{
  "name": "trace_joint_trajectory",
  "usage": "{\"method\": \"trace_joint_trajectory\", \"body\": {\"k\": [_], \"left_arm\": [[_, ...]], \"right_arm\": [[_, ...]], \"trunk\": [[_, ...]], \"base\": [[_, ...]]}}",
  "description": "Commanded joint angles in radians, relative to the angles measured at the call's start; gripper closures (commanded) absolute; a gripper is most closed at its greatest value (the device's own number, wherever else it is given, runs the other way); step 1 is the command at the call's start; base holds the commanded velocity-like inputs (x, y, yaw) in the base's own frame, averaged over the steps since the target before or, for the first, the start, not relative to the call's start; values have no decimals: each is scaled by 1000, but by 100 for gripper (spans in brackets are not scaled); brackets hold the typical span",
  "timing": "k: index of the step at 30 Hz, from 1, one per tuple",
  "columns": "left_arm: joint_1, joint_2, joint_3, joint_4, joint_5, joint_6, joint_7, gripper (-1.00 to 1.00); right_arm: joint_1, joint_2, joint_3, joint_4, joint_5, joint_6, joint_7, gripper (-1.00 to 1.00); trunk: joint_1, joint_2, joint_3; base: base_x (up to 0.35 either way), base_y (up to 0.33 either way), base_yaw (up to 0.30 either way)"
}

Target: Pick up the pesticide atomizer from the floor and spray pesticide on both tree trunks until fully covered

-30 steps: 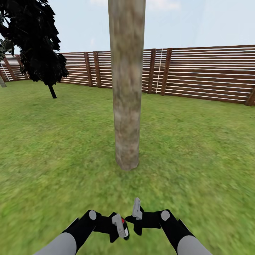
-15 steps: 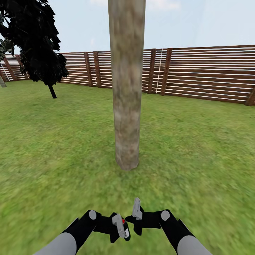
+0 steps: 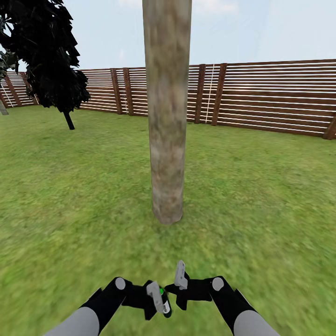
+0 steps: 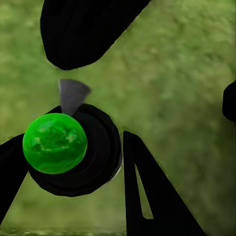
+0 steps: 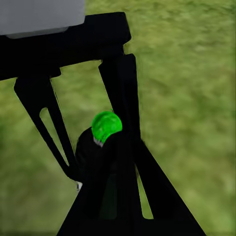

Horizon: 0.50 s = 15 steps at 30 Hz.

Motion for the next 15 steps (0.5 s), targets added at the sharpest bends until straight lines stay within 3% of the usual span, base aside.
{"method": "trace_joint_trajectory", "body": {"k": [1,9,15], "left_arm": [[0,6,1,1,-11,-9,1,100],[11,227,-2,7,-15,-5,3,100],[14,380,-1,9,-51,8,9,100]], "right_arm": [[0,1,-8,-1,7,-4,6,100],[0,1,-9,0,8,-4,6,100],[0,-8,-11,0,13,-4,3,100]], "trunk": [[0,0,-1],[0,0,-1],[0,0,-1]], "base": [[0,0,0],[0,0,0],[0,0,0]]}}
